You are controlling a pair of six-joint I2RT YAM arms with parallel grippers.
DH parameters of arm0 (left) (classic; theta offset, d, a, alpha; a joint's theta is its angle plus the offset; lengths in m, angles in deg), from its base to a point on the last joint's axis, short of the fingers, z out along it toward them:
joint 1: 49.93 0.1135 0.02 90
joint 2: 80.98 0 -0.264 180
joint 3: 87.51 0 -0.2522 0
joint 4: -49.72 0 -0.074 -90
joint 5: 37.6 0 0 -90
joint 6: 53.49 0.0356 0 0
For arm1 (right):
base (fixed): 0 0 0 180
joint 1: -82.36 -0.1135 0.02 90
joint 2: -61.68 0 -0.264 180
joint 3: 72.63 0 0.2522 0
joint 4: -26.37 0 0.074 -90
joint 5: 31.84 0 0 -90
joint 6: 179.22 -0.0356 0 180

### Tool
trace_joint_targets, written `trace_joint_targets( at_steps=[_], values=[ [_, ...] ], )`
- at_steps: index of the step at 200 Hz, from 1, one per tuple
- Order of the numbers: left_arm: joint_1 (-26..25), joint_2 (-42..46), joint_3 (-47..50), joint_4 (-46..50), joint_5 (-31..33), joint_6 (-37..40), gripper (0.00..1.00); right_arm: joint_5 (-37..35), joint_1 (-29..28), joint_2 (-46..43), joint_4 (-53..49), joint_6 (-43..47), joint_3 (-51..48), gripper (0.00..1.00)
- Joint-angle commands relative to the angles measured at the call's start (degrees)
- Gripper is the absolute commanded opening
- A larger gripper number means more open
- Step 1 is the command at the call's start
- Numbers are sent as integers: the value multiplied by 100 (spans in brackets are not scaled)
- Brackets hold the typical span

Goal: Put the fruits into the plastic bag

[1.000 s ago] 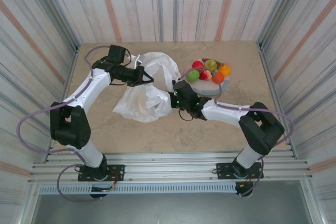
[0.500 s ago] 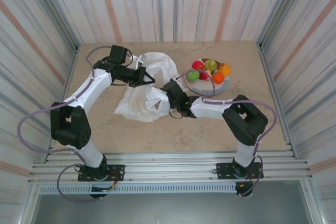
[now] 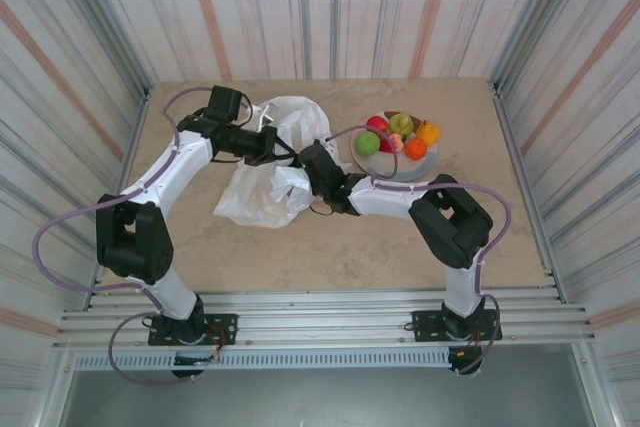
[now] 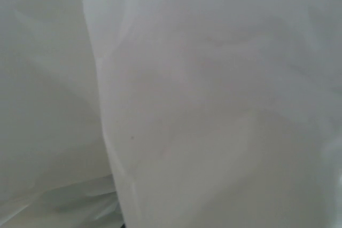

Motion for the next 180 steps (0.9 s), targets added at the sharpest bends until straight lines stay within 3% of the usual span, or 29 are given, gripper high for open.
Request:
trace_joint_targets(
  at_steps=[1,85,132,180],
  values=[
    [-42,4,46,9,-203,-13,0,203,-3,88,80,42,180,77],
    [45,3,32,66,-156,45,0,234,68,-519,-126,732,-250,76],
    [295,65,35,67,-147,61,0,-302,1,-1635,-754,1579,-1024,76],
    [360,-4,41,64,-121,55,0,-141,-64,-2837,-1260,2687,-1690,78]
  ],
)
